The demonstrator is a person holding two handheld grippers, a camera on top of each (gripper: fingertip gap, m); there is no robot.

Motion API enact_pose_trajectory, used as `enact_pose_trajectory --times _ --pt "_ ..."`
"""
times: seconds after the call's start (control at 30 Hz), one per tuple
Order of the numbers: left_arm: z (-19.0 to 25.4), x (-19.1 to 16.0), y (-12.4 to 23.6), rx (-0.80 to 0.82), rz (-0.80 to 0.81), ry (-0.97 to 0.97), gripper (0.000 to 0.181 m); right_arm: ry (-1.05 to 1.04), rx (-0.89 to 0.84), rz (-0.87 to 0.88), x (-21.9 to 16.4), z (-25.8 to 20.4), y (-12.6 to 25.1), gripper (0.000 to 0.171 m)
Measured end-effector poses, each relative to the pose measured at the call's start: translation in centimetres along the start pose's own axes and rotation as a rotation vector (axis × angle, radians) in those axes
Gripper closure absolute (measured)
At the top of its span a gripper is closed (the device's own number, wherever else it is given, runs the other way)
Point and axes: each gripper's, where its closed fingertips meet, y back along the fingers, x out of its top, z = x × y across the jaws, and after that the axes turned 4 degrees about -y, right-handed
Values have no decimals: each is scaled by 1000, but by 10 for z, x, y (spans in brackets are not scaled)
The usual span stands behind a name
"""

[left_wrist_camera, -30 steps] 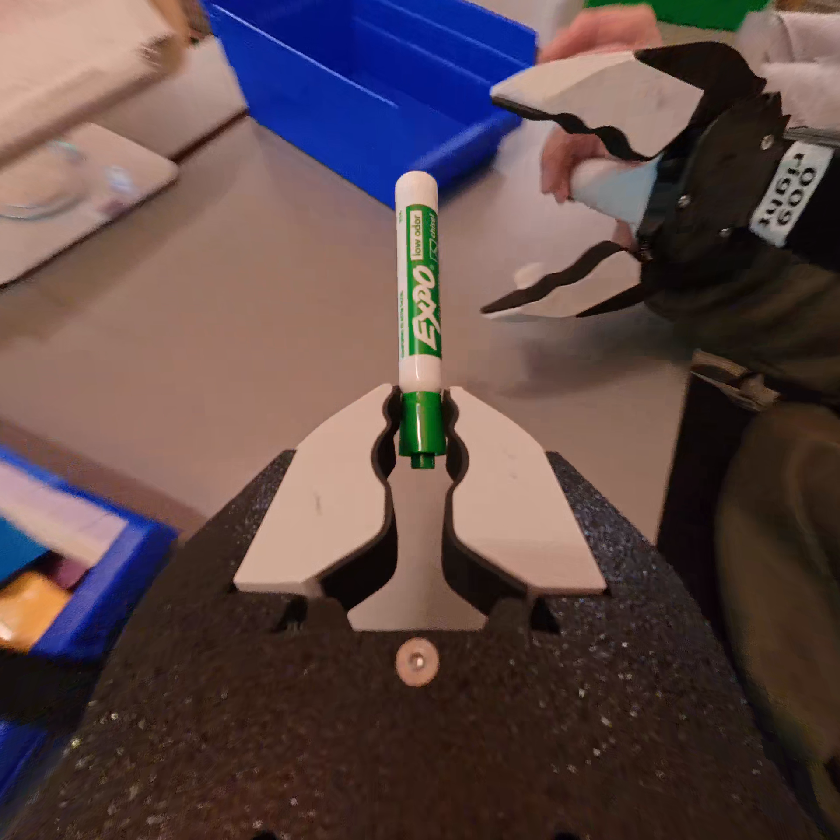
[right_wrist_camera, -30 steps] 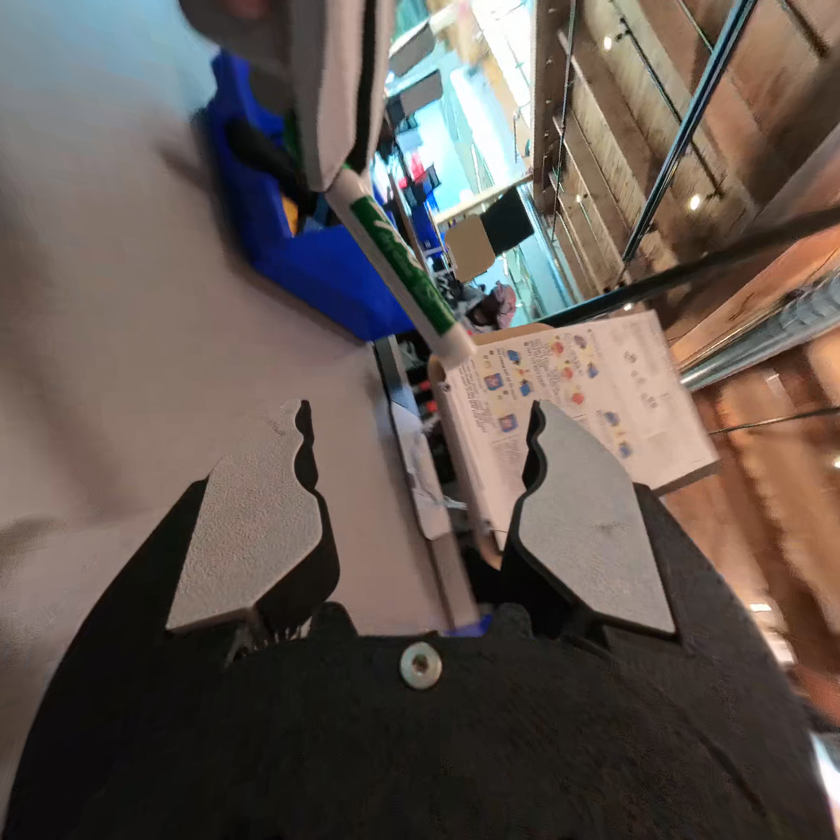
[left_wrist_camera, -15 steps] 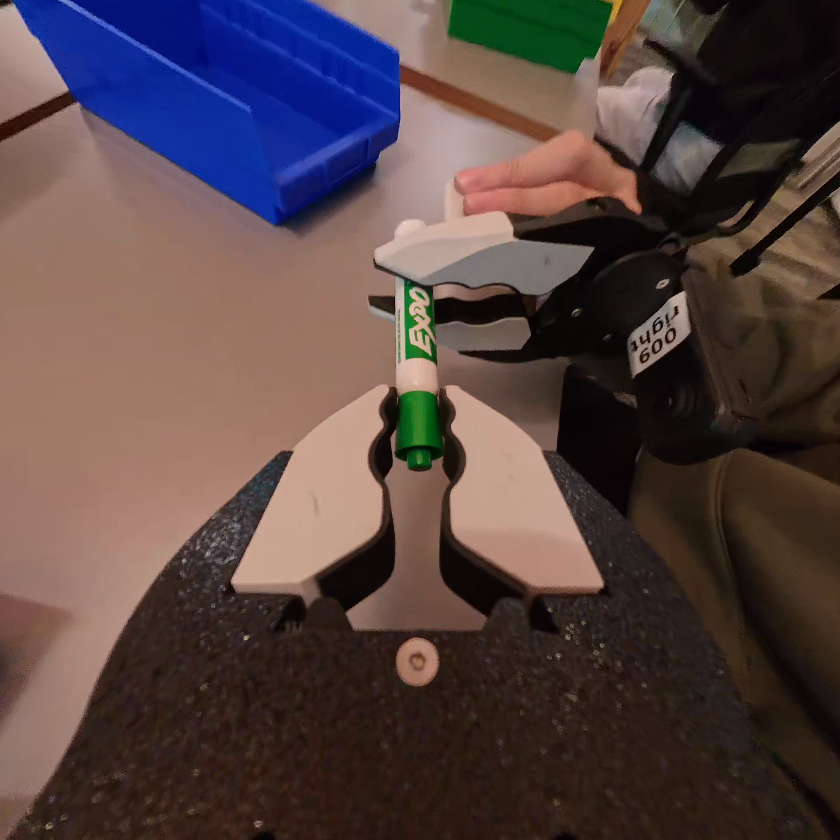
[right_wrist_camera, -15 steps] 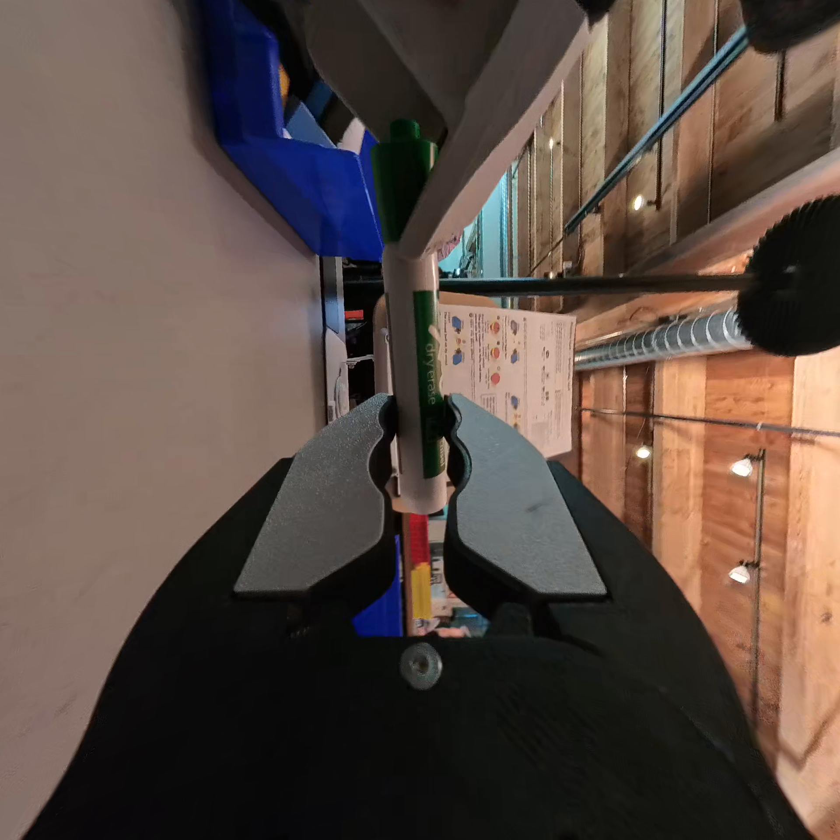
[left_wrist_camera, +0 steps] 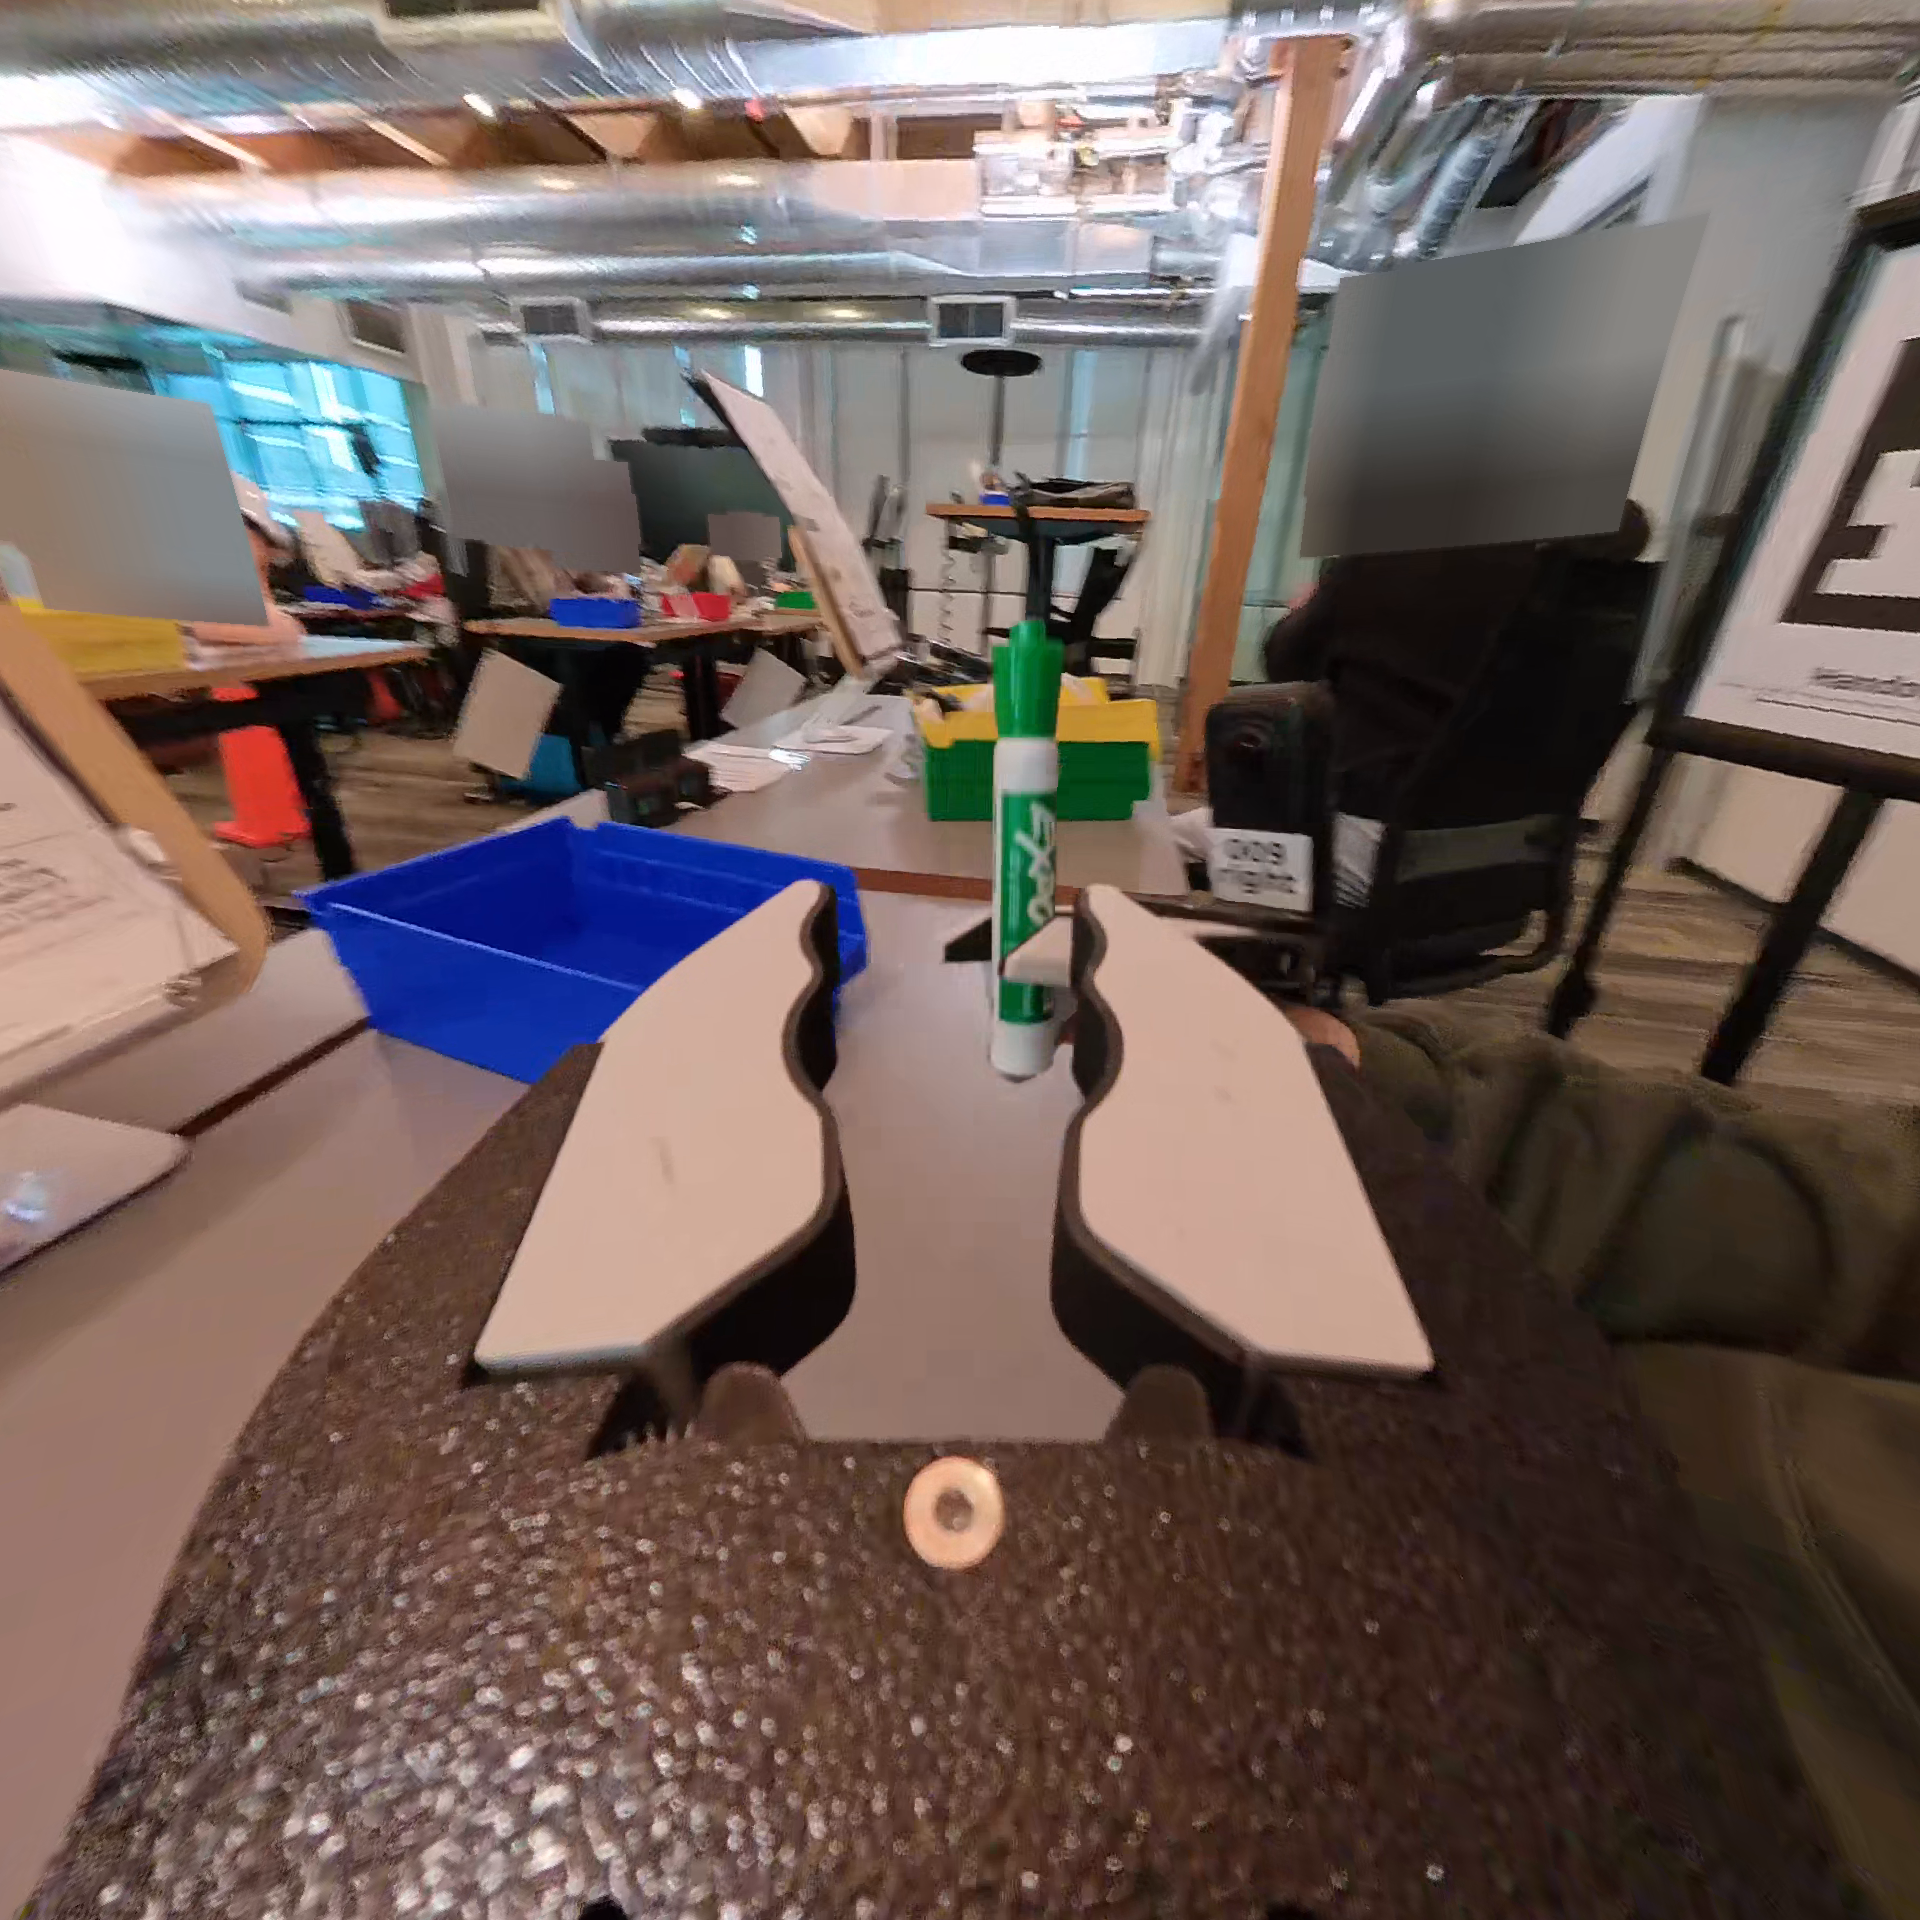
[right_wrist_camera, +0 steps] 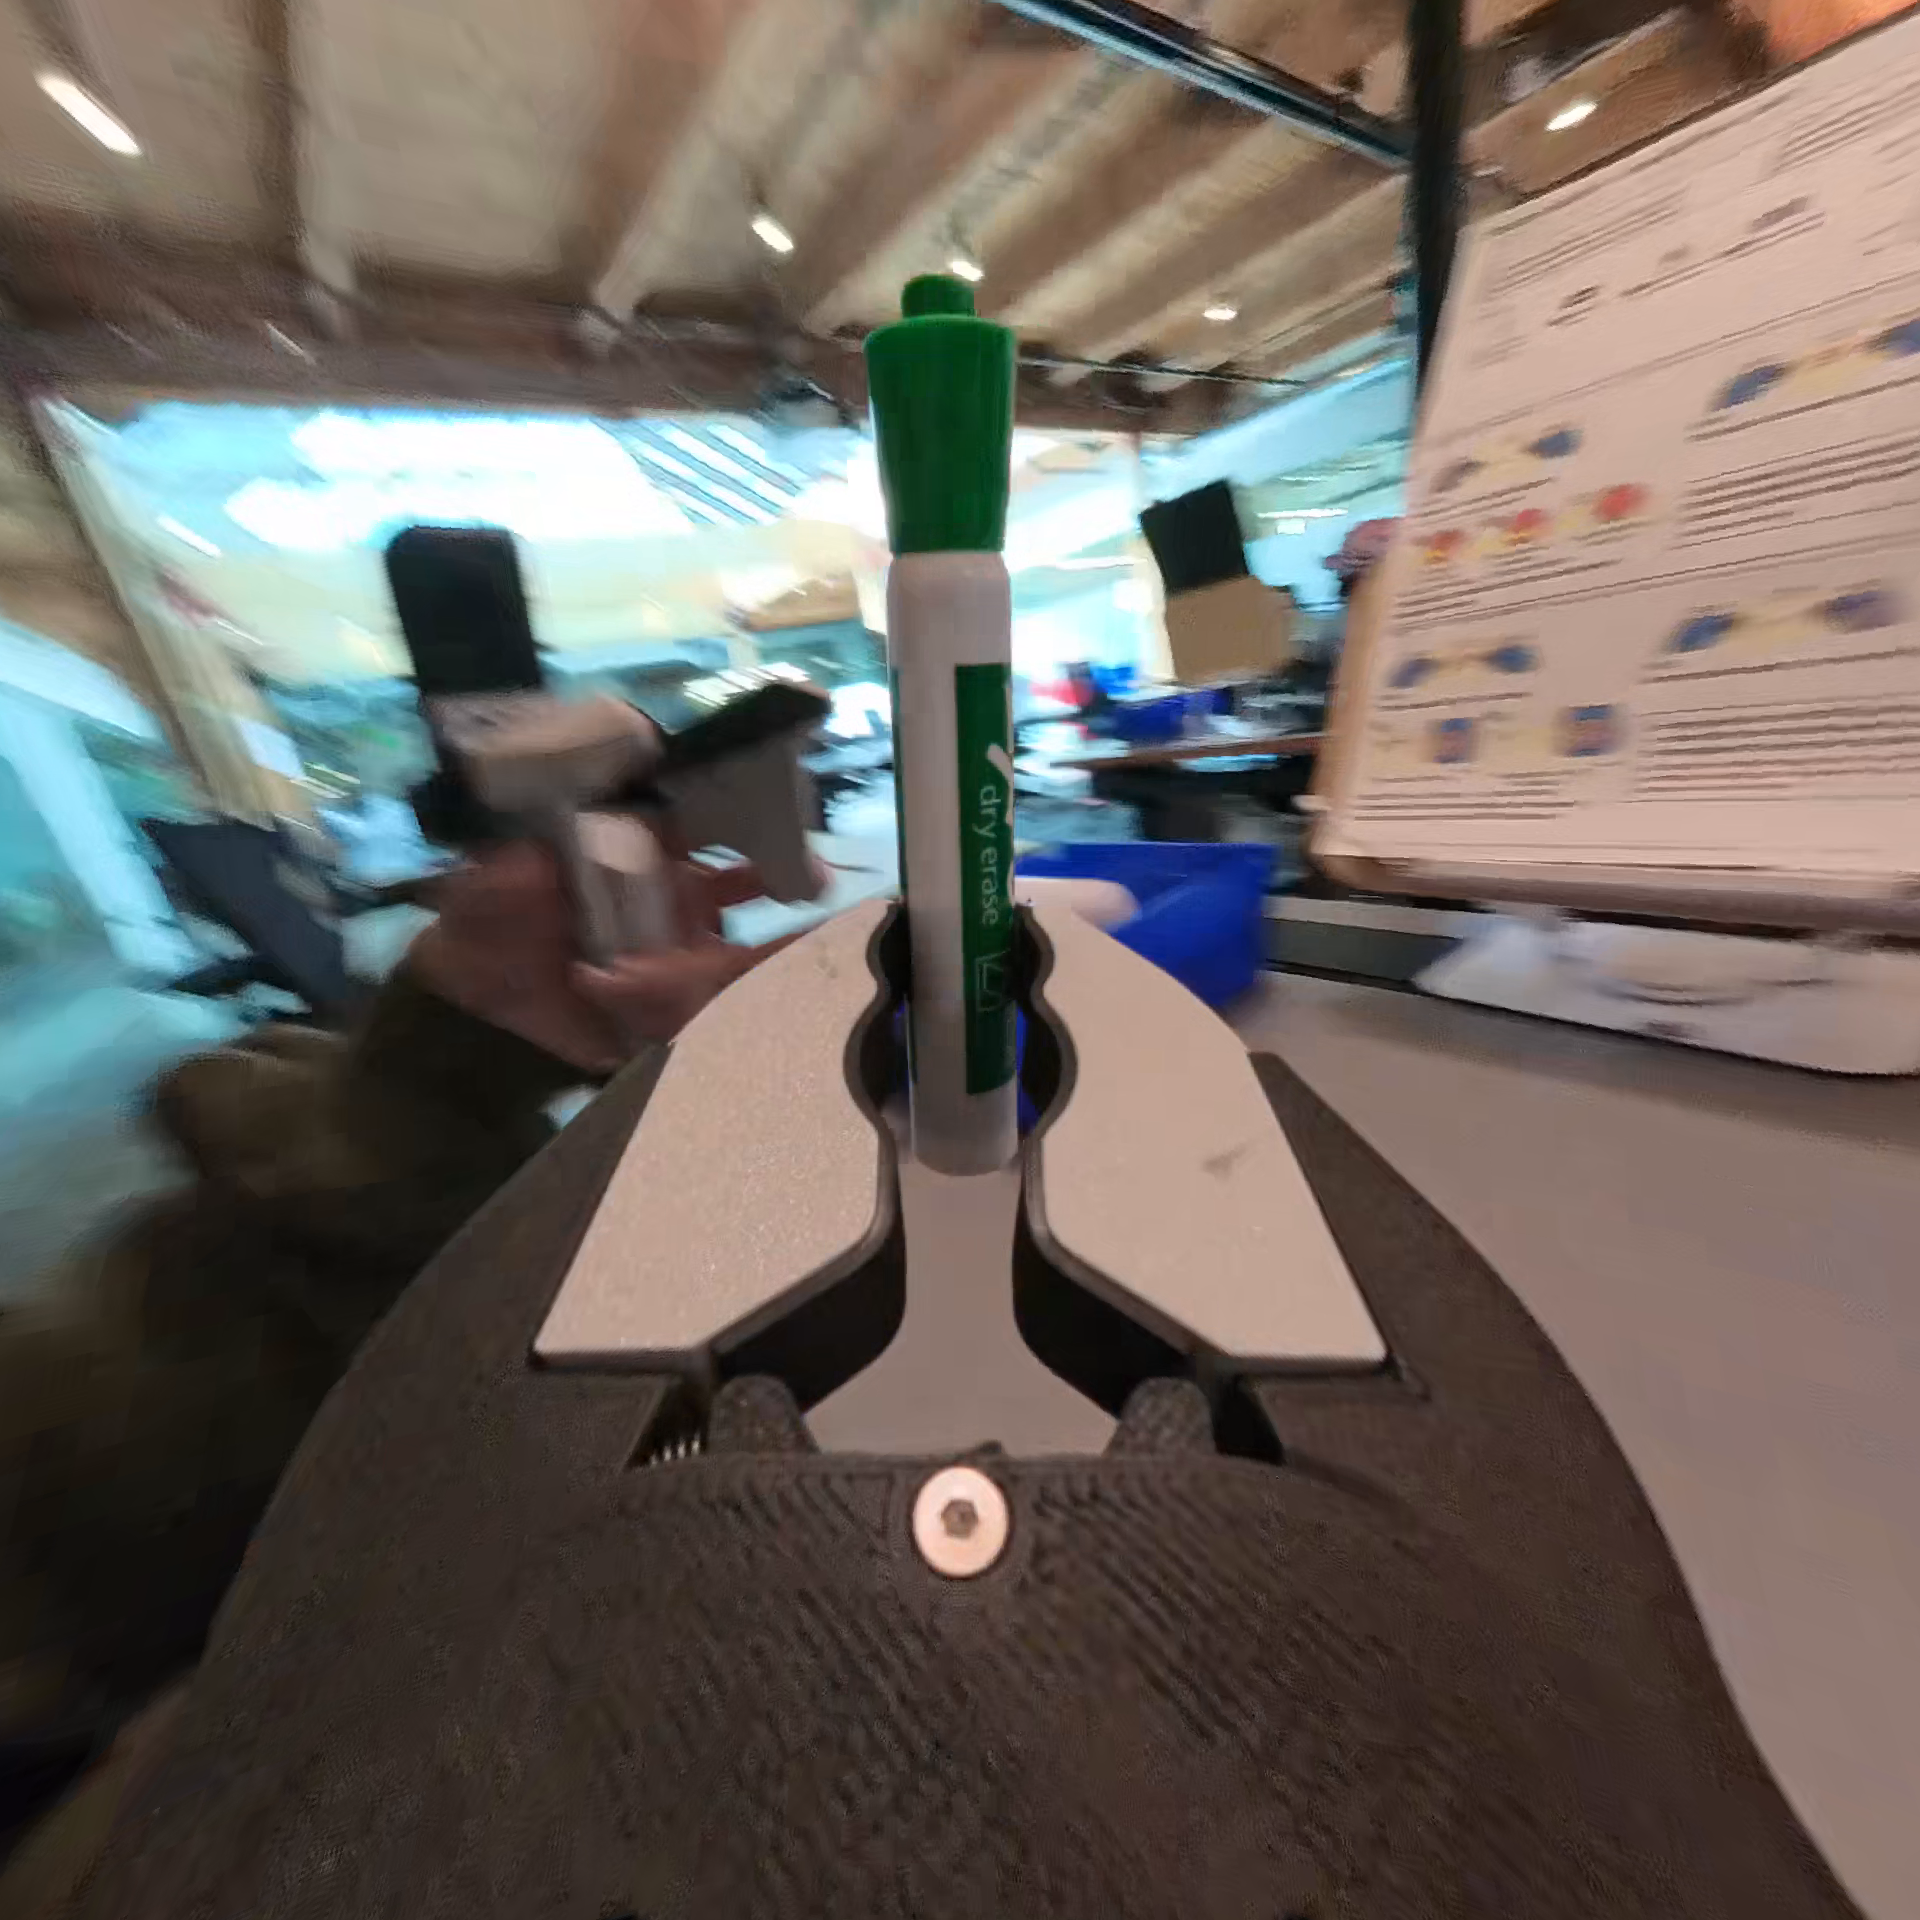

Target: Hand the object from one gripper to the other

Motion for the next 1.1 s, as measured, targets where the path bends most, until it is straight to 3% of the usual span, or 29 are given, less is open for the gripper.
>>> enact_pose_trajectory --times 0.1,0.23,0.37,0.47,0.53,0.7,0.87,0.93,1.0,1.1 --pt "17 -8 -11 -156 48 87 141 -165 181 -92 -15 -22 1 152" --pt "38 -19 -15 -342 78 155 141 -222 399 -275 -49 -55 4 152" --pt "46 -37 -8 -441 21 151 141 -301 526 -326 -57 -71 7 151" --pt "49 -40 -2 -486 33 172 155 -329 531 -363 -66 -71 5 151" --pt "42 -45 -4 -441 17 152 164 -314 494 -383 -71 -68 1 152" --pt "34 -51 -5 -375 -11 147 155 -287 441 -465 -85 -62 -2 152" --pt "33 -53 -5 -372 -44 127 162 -233 400 -466 -88 -57 -4 151" --pt "18 -53 -9 -249 -68 112 163 -114 244 -389 -82 -33 -10 150" --pt "-8 -49 -11 -42 -94 141 163 39 86 -313 -72 -13 -13 128" --pt "-34 -42 -3 185 -109 222 164 364 -152 -269 -61 8 -15 112"
